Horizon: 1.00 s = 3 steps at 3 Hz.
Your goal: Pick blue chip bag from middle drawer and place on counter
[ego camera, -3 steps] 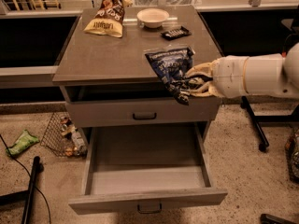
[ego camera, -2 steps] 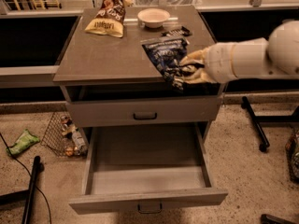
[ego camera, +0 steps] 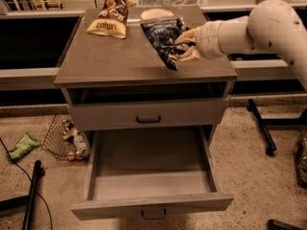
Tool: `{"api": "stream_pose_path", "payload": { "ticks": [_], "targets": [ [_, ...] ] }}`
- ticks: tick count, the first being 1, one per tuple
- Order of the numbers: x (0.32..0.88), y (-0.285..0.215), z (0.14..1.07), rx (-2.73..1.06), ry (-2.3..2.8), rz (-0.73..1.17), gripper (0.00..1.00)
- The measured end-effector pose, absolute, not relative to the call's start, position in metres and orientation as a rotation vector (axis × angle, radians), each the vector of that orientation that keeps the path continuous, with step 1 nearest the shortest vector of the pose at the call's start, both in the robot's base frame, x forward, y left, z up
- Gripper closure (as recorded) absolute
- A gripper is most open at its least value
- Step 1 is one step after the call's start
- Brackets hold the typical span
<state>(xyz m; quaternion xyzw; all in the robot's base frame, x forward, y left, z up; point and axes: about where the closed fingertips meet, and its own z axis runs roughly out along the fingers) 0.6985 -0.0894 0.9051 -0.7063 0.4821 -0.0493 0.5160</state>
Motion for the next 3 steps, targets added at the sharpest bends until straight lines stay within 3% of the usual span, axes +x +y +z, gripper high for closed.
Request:
{"api": "stream_pose_path", "payload": {
  "ticks": [1,3],
  "targets": [
    [0.737,-0.09,0.903,-1.662,1.202,-0.129,0.85],
    [0.78,-0.105,0.892,-1.606,1.299,-0.138,0.38]
  ]
}}
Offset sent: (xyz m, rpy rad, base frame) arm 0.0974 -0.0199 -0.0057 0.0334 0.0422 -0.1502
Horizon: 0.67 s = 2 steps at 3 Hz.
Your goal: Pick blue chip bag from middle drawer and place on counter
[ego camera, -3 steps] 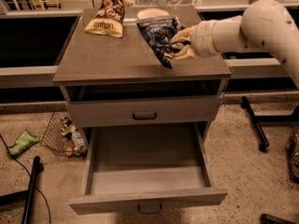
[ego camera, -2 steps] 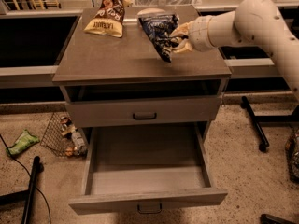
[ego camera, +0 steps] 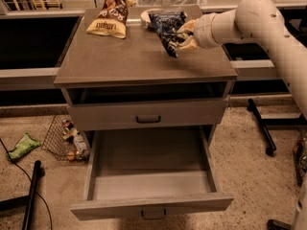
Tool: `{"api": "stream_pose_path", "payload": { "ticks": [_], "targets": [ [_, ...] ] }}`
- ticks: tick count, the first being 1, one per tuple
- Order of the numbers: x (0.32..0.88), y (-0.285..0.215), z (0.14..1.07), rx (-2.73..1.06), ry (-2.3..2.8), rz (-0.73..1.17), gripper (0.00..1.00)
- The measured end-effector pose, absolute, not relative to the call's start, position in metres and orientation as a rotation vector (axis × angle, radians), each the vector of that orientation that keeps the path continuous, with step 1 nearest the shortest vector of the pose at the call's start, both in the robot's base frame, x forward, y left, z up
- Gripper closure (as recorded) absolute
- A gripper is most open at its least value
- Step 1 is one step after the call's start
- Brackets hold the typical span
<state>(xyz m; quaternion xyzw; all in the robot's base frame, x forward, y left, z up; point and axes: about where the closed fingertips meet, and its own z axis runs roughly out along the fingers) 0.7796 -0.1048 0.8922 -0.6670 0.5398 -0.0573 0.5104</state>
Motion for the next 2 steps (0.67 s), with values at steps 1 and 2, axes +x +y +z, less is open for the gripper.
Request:
{"api": "stream_pose_path", "payload": {
  "ticks": [1,2],
  "targets": [
    [0.785,-0.118,0.884,-1.575,1.349,-0.133,0.15],
    [0.784,-0.133,0.878,-1.542,1.39,-0.133,0.0]
  ]
}}
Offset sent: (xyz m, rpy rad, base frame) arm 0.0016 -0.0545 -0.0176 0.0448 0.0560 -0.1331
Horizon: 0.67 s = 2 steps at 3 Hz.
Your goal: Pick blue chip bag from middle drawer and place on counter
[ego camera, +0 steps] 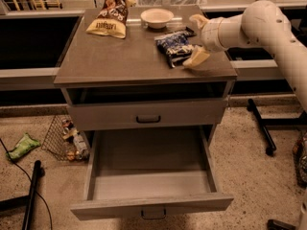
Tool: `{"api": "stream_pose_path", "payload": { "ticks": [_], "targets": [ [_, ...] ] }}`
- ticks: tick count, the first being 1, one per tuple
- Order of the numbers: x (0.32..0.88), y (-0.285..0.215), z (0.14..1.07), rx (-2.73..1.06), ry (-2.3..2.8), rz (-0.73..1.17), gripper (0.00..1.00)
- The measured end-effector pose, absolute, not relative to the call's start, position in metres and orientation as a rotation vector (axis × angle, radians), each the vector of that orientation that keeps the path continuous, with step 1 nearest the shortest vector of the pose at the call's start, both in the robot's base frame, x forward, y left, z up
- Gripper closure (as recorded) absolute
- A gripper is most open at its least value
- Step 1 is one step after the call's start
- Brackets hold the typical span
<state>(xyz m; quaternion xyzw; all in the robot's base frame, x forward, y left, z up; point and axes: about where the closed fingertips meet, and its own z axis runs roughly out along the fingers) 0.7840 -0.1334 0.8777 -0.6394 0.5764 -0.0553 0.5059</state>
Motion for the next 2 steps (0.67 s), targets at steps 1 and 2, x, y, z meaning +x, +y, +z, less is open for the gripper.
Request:
{"api": "stream_pose_path", "payload": {
  "ticks": [1,2],
  "targets": [
    [0.77,-0.151,0.89,-1.495,1.388,-0.152,0.0],
    [0.748,-0.164,0.908,-1.455,1.35,-0.167,0.0]
  ]
}}
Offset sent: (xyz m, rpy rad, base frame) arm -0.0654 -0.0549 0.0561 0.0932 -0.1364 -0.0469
